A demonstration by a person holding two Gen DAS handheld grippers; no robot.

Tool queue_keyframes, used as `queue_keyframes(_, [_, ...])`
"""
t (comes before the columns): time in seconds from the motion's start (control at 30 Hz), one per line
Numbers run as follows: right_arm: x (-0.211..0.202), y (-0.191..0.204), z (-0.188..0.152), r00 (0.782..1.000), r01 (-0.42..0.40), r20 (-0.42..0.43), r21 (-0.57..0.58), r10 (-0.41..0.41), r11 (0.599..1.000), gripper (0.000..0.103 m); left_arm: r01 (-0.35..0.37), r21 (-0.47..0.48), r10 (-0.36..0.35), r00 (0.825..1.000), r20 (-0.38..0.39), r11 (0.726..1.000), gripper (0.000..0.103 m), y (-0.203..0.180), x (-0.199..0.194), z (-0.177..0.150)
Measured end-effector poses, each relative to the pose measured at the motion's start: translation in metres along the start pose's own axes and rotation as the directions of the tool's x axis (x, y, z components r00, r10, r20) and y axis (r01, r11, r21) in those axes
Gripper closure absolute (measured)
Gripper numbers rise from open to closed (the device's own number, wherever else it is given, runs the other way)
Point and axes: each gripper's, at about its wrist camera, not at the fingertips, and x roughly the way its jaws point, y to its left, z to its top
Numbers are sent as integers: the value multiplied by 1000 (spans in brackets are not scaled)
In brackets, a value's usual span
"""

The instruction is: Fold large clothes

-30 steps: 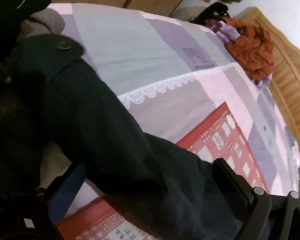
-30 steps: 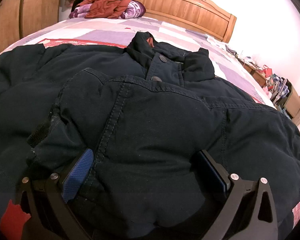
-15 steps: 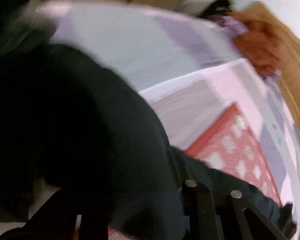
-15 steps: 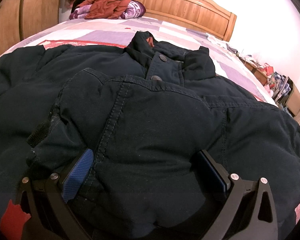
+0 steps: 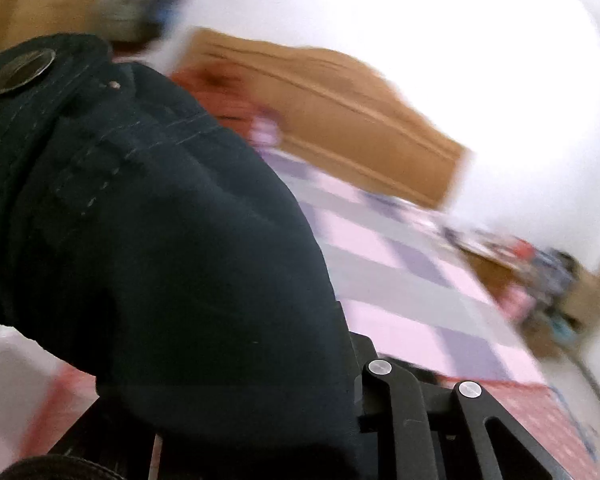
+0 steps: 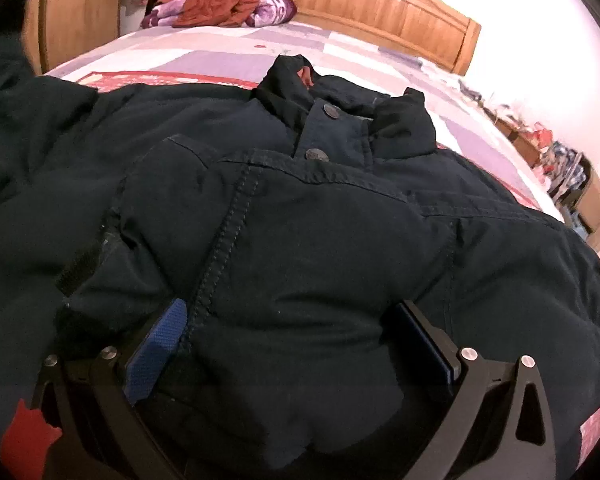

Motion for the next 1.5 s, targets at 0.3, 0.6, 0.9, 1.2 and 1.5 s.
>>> queue_keyframes(0.3, [-107,-68,-42,994,-46,103,143,32,989,1,315,138,-268,922,-279,939,81,-199,112,-101])
queue_keyframes(0.6, [-155,-162,-133,998,66,-18,195,-63,979,1,275,261,-83,818,-569,925,56,-285,179,-271])
queue_keyframes(0.9, [-182,-204,-153,991,128,-6,288,-131,949,1,325,257,-167,855,-492,910,36,-289,105,-237])
queue_keyframes(1.2, [-179,-183,-65,979,77,161,286,-128,955,1,48,341,74,939,-337,939,20,-176,48,-195])
queue_keyframes(1.5, [-80,-103,21,993,67,97,19,-69,998,1,-262,278,360,841,-405,924,20,-72,153,-194])
